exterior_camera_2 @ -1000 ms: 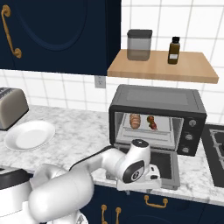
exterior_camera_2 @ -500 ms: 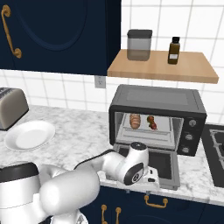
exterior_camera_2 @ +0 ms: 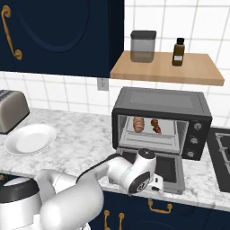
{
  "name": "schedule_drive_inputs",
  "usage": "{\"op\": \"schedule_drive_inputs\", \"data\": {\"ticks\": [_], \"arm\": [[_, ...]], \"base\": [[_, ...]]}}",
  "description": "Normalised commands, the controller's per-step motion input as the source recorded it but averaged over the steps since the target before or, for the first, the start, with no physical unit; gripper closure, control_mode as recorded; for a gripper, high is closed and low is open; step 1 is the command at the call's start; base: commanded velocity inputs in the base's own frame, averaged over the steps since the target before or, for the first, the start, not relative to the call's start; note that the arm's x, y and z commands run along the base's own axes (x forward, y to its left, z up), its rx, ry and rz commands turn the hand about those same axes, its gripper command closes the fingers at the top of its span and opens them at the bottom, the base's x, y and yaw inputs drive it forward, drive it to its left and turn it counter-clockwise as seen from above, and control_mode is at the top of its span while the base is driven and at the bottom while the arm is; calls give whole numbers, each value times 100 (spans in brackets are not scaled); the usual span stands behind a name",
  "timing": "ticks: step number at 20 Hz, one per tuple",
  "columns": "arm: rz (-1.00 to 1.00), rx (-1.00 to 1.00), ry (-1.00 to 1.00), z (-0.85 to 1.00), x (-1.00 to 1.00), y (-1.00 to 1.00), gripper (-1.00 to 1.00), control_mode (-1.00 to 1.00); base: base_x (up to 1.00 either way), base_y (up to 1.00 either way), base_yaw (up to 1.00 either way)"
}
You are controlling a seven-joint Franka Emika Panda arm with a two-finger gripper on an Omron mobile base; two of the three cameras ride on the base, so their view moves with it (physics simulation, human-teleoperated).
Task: Pick up the kebab skewer and baguette bread, and place them inside the toaster oven. Close the toaster oven door and start by setting the timer.
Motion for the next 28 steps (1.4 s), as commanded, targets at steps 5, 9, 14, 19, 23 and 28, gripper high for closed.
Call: {"op": "schedule_drive_inputs", "data": {"ticks": [5, 9, 14, 19, 23, 28], "arm": [[-12, -3, -43, 47, 84, 30, -100, -100], [-9, -5, -45, 54, 100, 40, -100, -100], [-6, -8, -37, 23, 100, 55, -100, -100], [-1, -13, -20, 18, 100, 40, -100, -100], [0, -15, -13, 9, 100, 33, -100, -100], [0, -16, -2, 14, 99, 5, -100, -100]], "base": [[0, 0, 0], [0, 0, 0], [0, 0, 0], [0, 0, 0], [0, 0, 0], [0, 0, 0]]}}
